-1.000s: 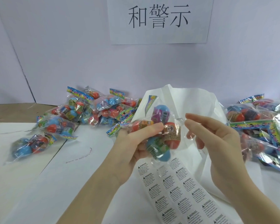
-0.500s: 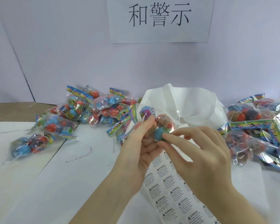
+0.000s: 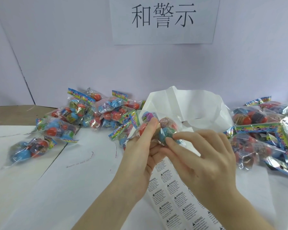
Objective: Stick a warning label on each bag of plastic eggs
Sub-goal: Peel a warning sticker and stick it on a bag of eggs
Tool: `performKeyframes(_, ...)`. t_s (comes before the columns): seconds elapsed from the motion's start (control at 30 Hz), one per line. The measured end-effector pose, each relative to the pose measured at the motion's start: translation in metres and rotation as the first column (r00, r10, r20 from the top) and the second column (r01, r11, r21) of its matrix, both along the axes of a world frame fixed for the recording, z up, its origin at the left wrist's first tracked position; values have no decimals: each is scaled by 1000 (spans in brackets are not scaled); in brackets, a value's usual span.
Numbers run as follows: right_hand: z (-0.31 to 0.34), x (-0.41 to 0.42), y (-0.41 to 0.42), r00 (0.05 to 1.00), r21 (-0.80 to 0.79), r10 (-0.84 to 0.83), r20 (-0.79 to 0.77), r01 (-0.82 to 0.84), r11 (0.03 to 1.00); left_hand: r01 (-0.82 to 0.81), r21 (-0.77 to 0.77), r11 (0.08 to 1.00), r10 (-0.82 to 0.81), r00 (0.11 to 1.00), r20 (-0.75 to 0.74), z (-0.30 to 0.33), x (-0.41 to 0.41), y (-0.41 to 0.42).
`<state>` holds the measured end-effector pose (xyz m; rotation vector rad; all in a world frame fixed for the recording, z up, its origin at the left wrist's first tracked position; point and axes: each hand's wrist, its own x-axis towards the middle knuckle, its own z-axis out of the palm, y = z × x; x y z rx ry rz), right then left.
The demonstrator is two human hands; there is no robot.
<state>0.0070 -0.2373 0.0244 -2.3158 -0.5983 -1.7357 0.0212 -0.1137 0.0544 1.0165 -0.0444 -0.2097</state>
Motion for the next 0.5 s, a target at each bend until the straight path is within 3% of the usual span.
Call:
performKeyframes(0.13,-2,1,-2,998,-81,-58,15,59,995,3,-9,1000,-3,1000,-19,0,0,0)
performKeyframes(0.3,-1,1,-8,996,-67,-46,73,51,996,11,108,994,-13,1000,13,-2,1,1)
performKeyframes(0.43,0,2,-8,998,208,42,40,-50,977,-77,263,962,40,989,146,2,-1,0)
performKeyframes(0.5,5,-1,-5,991,452,133,-33,-104,886,-176,360,916,93,968,235,-1,1,0)
